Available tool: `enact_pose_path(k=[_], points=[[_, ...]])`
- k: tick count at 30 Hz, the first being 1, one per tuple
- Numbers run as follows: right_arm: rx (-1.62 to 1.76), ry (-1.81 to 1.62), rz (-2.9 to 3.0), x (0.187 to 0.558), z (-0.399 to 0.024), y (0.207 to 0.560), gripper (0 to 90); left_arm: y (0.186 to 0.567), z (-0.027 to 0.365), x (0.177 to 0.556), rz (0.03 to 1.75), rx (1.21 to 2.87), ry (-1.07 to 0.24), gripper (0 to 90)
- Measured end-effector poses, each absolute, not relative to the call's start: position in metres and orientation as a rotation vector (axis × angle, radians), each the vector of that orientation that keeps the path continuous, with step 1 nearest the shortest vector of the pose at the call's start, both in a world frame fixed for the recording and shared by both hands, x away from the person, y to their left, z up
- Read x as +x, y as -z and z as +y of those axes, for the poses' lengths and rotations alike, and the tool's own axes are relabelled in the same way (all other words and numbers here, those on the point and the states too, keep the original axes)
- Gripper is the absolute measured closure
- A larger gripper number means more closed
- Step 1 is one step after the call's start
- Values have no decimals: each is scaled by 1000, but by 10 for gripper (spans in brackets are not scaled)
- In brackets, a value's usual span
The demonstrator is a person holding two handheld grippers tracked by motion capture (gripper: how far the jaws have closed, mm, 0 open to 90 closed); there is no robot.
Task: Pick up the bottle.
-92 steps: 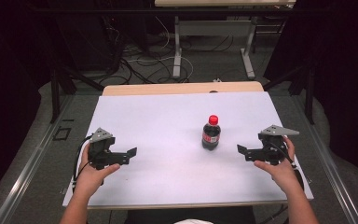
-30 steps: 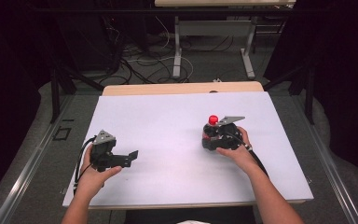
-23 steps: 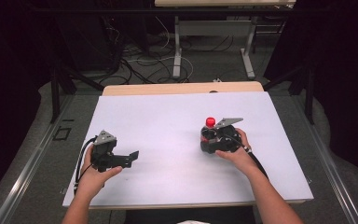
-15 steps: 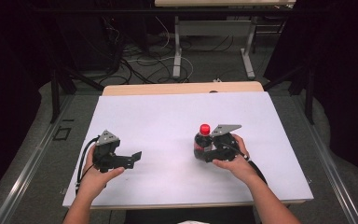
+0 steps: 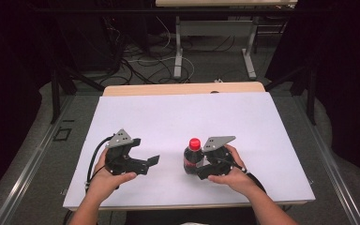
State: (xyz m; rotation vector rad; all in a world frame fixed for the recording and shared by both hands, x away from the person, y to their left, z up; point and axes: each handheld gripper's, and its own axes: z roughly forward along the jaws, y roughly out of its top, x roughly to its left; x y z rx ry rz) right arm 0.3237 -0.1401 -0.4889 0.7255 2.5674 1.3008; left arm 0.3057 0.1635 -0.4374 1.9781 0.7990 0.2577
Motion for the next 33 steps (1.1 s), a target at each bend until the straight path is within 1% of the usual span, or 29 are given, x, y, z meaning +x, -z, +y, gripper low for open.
enact_pose_path(k=[1,2,3,6,11,15,22,24,28,33], points=[[712,-1317,2559,322,-137,491,288,434,160,305,774,1979,-242,88],[703,-1315,2566,321,-136,491,288,428,153,303,756,1973,-194,113],[689,-1310,2570,320,-135,492,288,428,153,303,756,1973,-194,150],[681,-1311,2570,319,-133,494,288,421,143,302,710,1983,-144,171],[656,-1315,2589,314,-131,496,288,411,122,303,638,2011,-134,300],[662,-1316,2601,313,-130,498,288,407,114,304,613,2004,-102,323],[644,-1326,2628,311,-126,501,288,405,98,307,582,2015,-71,334],[642,-1321,2642,311,-126,501,288,405,96,308,560,2016,-74,347],[639,-1336,2635,310,-125,502,288,405,89,310,557,2016,0,383],[620,-1348,2651,308,-124,500,288,404,85,314,555,2045,28,424]])
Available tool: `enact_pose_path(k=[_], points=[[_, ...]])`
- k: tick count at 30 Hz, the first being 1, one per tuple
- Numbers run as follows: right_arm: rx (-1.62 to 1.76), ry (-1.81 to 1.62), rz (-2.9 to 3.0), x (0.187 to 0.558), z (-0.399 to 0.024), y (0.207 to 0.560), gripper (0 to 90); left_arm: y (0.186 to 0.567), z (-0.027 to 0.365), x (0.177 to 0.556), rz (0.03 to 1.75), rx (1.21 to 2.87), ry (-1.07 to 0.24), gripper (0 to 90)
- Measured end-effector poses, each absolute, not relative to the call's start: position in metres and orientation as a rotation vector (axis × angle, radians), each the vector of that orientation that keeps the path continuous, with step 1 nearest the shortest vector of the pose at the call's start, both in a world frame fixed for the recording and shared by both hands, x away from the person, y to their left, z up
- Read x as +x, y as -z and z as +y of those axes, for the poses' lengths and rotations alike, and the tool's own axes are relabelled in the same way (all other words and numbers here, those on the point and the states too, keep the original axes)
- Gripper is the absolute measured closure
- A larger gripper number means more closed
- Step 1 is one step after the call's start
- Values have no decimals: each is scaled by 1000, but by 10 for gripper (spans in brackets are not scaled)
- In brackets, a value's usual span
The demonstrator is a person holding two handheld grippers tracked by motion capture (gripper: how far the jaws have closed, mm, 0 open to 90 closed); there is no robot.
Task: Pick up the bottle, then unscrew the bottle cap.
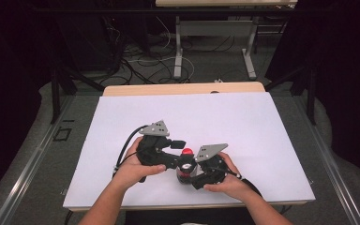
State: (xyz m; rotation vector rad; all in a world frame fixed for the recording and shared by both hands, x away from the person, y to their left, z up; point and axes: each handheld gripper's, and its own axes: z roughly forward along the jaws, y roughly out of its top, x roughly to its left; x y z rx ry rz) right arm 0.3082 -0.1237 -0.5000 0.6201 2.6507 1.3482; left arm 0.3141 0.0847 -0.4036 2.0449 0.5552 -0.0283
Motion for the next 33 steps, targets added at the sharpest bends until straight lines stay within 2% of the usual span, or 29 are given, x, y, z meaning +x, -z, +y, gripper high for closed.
enact_pose_path(k=[10,16,27,33], points=[[593,-1378,2649,306,-121,499,288,408,78,318,528,2092,60,551],[584,-1369,2674,307,-122,500,288,409,78,319,520,2100,56,573],[659,-1397,2638,307,-121,501,291,407,72,308,572,2080,-67,606],[714,-1374,2601,306,-120,499,292,406,64,298,641,2065,-202,609]])
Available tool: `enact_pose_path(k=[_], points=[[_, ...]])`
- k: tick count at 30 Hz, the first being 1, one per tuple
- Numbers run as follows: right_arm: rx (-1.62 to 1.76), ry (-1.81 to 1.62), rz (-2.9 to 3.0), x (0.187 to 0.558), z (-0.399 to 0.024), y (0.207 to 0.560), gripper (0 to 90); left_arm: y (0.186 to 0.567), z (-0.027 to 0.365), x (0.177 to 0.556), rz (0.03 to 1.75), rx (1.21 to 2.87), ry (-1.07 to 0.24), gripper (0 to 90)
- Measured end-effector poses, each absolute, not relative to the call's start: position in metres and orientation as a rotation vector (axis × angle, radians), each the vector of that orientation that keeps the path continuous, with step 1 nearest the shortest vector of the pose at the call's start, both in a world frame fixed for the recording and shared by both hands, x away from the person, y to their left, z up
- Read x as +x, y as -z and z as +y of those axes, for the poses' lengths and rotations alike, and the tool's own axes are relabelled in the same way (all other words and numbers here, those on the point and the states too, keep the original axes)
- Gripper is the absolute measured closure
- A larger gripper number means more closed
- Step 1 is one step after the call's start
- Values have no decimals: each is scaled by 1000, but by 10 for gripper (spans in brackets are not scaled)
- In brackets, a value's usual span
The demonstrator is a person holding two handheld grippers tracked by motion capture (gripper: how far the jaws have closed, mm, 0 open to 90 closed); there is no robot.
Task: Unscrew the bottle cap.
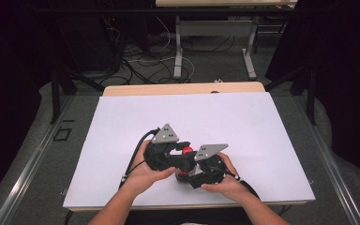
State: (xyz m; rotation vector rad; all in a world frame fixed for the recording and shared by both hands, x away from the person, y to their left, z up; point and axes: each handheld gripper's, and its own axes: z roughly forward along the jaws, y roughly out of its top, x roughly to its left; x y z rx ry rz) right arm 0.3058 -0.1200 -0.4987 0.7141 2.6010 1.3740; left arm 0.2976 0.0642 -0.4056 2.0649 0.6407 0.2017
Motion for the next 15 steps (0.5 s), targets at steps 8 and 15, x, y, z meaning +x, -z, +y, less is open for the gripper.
enact_pose_path(k=[8,15], points=[[806,-1291,2505,301,-116,496,292,405,56,285,899,1958,-344,611],[796,-1269,2467,299,-115,496,291,405,53,281,972,1924,-366,607]])
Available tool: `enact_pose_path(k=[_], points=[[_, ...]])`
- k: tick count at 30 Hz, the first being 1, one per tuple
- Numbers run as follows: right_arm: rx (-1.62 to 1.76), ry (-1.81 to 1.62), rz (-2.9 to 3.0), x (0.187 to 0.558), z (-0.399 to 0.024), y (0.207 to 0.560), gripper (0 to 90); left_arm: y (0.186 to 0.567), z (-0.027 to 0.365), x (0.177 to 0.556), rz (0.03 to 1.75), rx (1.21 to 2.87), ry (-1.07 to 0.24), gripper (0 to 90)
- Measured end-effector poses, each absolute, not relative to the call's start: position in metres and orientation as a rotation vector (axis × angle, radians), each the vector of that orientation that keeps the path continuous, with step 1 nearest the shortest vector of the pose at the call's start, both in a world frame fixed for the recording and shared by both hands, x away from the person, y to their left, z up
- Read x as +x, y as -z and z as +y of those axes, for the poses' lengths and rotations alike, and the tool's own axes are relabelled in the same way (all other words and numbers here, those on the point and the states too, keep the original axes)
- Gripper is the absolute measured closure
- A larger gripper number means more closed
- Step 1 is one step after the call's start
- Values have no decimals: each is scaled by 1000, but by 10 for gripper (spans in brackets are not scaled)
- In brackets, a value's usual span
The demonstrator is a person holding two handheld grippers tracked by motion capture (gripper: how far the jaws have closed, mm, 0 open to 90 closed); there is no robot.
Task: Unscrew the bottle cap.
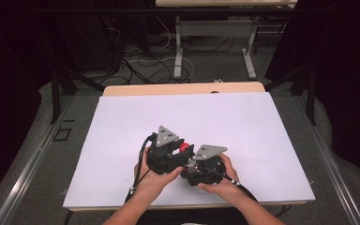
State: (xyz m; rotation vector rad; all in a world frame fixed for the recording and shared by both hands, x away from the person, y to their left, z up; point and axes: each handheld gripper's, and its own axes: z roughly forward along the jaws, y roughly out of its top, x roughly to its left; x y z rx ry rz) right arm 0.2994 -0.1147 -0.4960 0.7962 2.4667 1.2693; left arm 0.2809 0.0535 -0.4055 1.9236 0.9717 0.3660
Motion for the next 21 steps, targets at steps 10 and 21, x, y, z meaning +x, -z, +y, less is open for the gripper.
enact_pose_path(k=[10,21], points=[[740,-1345,2549,301,-116,495,290,402,78,294,765,1993,-177,405],[548,-1419,2680,296,-114,492,291,396,97,306,394,2078,80,502]])
